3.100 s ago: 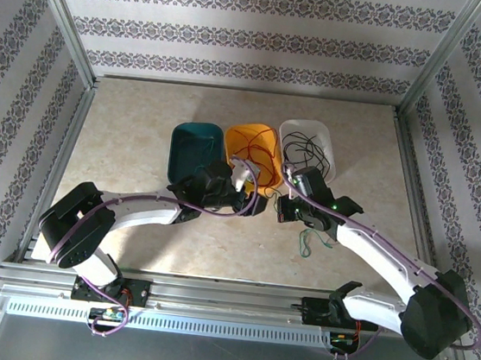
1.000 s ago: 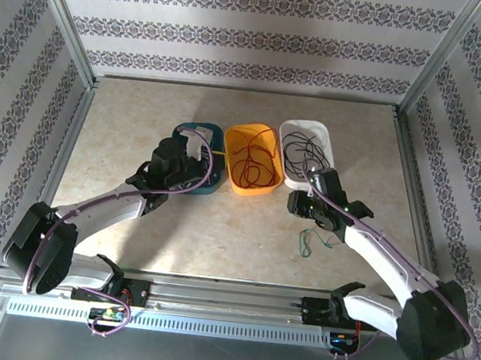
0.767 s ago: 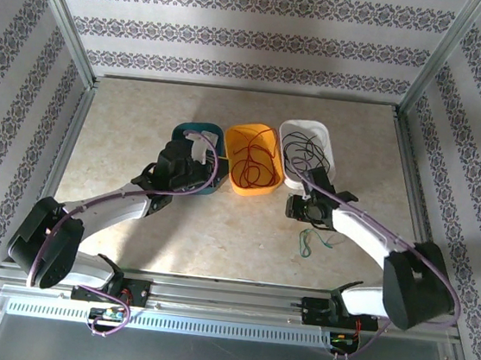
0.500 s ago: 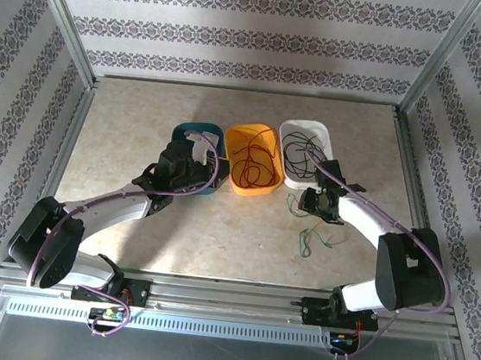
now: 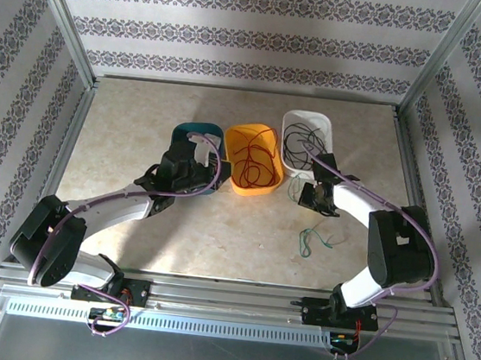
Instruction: Untangle the cables
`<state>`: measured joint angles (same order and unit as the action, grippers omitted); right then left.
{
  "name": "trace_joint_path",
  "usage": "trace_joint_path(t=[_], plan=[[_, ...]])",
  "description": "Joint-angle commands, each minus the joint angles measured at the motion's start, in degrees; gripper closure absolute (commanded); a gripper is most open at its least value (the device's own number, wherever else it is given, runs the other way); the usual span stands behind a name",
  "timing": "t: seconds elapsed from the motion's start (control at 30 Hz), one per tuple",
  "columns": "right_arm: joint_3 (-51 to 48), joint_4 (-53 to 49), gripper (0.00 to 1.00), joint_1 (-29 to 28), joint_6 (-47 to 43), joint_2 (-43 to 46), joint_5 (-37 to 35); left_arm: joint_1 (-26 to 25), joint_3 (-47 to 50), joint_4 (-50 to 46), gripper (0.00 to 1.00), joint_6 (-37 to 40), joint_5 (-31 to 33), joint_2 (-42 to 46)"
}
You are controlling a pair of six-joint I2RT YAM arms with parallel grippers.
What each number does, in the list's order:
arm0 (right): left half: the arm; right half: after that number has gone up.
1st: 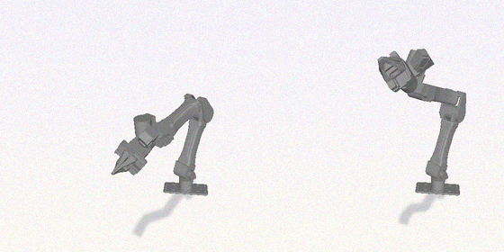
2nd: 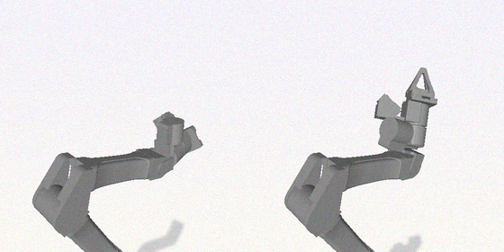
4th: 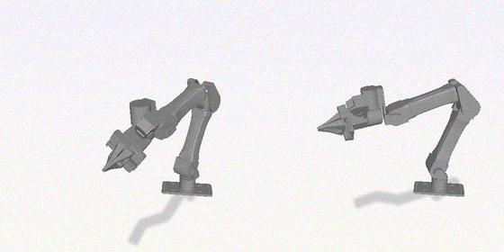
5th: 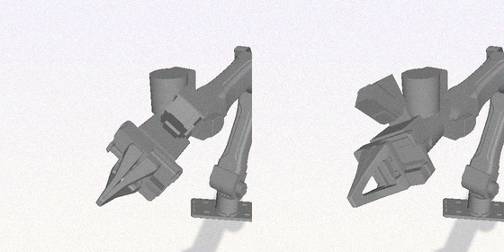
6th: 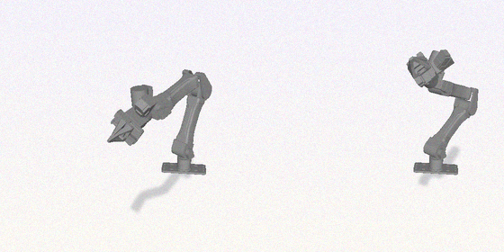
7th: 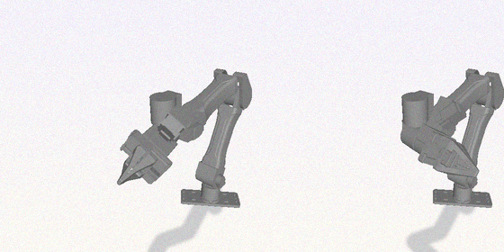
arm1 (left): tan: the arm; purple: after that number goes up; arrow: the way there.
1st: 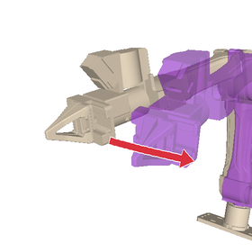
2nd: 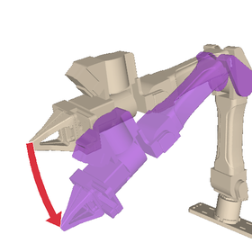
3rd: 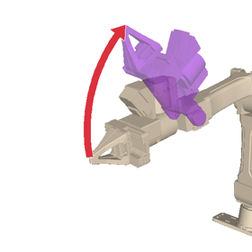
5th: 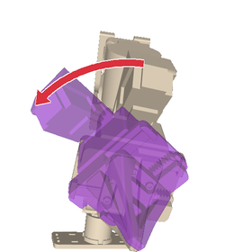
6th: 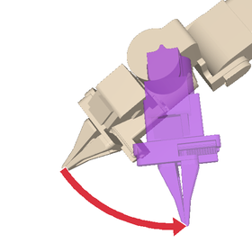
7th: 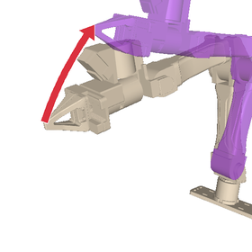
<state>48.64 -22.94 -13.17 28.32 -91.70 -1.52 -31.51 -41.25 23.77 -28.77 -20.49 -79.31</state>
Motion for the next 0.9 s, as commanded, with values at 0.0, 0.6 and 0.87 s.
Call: trace_joint_path(t=[0.0,0.6,0.87], plan=[[-1.18,-0.47,1.00,0.22,-0.67,0.12,-0.35,-1.51,-1.89,-0.73,0.99,1.38,0.18,-0.74],[-6.07,-1.28,1.00,0.13,0.56,14.08,2.43,-6.55,-5.23,1.58,0.85,0.63,-2.13,-8.14],[-8.04,-2.02,1.00,-0.55,-2.24,28.99,13.50,-6.86,-7.04,13.35,0.52,-5.28,-10.27,-14.06]])
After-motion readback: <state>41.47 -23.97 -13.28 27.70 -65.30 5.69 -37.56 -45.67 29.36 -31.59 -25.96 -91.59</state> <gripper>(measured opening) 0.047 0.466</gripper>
